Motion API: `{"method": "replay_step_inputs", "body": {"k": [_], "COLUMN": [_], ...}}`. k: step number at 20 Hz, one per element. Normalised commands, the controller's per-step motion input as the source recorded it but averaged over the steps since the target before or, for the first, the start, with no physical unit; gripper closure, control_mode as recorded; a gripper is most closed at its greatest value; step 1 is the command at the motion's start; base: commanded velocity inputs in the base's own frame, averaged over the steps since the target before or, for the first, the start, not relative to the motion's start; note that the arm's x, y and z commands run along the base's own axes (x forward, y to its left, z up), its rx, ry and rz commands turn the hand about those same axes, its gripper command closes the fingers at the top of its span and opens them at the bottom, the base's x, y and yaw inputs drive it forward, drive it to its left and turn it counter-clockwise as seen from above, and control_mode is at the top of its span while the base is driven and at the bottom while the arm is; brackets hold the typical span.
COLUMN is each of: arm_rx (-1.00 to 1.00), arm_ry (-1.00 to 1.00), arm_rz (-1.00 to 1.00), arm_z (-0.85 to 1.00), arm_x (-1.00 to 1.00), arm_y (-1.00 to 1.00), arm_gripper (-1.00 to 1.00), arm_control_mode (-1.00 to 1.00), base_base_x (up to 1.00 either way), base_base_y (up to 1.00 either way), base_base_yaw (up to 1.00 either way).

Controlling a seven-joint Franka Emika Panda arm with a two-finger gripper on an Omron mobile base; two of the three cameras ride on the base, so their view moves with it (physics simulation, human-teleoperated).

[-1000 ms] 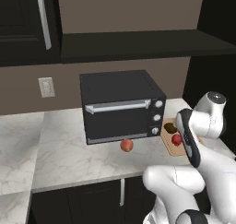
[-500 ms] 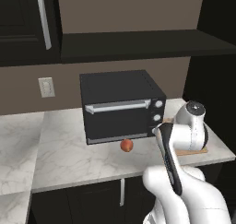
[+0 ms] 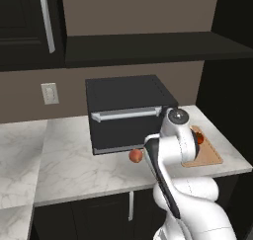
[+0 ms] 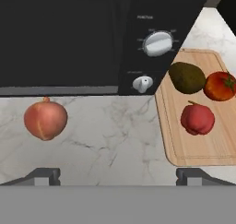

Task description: Place the avocado, onion, tomato, and bell pepper on the cutting board.

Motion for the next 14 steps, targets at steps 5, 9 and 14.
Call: {"method": "replay_step_inputs", "body": {"k": [5, 9, 14], "arm_rx": [-0.09, -0.04, 0.00], "arm_ry": [-0.01, 0.00, 0.00], "arm_rz": [0.03, 0.04, 0.02], "arm_z": [-0.05, -0.09, -0.02], "arm_x": [-0.08, -0.03, 0.10], "arm_y": [0.59, 0.54, 0.33], "arm_gripper": [-1.00, -1.00, -1.00], "arm_control_mode": [-1.00, -1.00, -1.00], "base_base_x": [0.00, 0.00, 0.00], "base_base_y": [0.00, 0.00, 0.00], "base_base_yaw": [0.00, 0.00, 0.00]}}
